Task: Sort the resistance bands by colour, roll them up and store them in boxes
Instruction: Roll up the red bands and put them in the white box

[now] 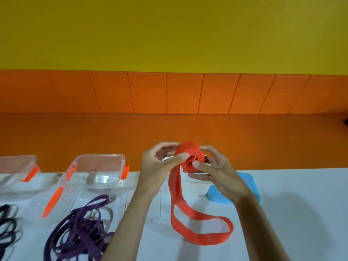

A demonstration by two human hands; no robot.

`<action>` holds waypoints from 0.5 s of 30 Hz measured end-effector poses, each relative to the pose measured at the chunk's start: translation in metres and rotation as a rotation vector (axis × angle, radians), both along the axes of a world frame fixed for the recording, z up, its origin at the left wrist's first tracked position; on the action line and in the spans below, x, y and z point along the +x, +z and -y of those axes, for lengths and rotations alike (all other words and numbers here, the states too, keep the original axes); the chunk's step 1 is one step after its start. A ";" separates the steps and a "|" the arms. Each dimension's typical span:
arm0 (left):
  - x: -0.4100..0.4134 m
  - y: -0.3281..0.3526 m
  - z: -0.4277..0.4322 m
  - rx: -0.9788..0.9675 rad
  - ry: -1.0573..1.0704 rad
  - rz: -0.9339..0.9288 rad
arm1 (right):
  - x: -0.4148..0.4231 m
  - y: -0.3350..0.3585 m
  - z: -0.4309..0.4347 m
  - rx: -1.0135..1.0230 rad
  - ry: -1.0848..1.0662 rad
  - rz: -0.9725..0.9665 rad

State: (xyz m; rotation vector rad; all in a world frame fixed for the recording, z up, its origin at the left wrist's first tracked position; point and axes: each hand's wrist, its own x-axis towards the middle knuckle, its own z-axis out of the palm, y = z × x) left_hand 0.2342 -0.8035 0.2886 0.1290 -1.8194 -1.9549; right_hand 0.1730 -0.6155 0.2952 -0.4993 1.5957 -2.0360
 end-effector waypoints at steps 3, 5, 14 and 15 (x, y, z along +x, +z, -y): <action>0.005 -0.010 -0.003 0.030 0.002 0.004 | 0.002 -0.006 -0.001 -0.028 -0.042 0.005; 0.007 -0.012 -0.001 -0.027 -0.020 0.025 | 0.004 -0.009 0.001 -0.043 -0.064 0.009; 0.003 0.027 0.008 -0.011 -0.103 -0.069 | 0.005 0.005 0.021 -0.342 0.014 0.077; 0.002 0.032 0.007 -0.039 -0.088 -0.080 | 0.004 0.008 0.021 -0.366 0.032 0.091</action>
